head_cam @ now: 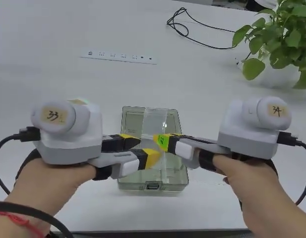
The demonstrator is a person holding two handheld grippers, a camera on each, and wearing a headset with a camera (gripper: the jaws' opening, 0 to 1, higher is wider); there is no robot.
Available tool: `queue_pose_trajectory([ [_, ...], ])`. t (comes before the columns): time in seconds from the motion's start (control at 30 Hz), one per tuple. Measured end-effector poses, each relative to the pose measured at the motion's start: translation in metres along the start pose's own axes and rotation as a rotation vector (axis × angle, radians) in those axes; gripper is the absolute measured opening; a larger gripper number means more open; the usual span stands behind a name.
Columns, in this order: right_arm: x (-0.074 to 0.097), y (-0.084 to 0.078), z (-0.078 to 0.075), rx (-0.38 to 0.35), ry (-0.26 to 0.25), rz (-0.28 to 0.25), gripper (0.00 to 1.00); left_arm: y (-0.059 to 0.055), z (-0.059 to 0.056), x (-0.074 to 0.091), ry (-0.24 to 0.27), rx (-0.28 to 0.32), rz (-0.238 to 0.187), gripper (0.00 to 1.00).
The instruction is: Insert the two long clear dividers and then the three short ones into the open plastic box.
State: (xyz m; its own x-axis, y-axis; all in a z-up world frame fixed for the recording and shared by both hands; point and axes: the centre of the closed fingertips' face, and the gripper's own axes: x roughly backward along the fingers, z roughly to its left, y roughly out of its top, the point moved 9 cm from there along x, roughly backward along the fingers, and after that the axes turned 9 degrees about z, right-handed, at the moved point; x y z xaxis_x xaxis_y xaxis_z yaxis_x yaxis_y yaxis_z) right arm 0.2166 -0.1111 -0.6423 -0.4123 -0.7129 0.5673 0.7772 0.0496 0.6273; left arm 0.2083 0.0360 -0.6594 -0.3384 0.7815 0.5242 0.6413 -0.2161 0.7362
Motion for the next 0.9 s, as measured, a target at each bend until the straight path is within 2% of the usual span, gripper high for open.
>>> queue_pose_trajectory([
  [0.2, 0.000, 0.005, -0.002, -0.008, 0.001, 0.025, 0.07, -0.006, 0.011, 0.007, 0.006, -0.035, 0.024, 0.39],
  [0.37, -0.003, 0.012, -0.003, -0.005, 0.002, 0.051, 0.07, -0.010, 0.021, 0.016, 0.025, -0.088, 0.044, 0.46],
  [0.5, -0.005, 0.017, -0.002, -0.012, -0.003, 0.070, 0.07, -0.011, 0.027, 0.023, 0.033, -0.108, 0.043, 0.53],
  [0.57, -0.006, 0.020, -0.003, -0.015, -0.008, 0.080, 0.07, -0.012, 0.031, 0.025, 0.038, -0.140, 0.043, 0.56],
  [0.83, -0.008, 0.026, -0.003, 0.014, -0.028, 0.122, 0.07, -0.022, 0.039, 0.030, 0.024, -0.185, 0.071, 0.69],
  [0.9, -0.008, 0.026, -0.003, 0.015, -0.033, 0.130, 0.07, -0.026, 0.041, 0.029, 0.020, -0.201, 0.090, 0.72],
])
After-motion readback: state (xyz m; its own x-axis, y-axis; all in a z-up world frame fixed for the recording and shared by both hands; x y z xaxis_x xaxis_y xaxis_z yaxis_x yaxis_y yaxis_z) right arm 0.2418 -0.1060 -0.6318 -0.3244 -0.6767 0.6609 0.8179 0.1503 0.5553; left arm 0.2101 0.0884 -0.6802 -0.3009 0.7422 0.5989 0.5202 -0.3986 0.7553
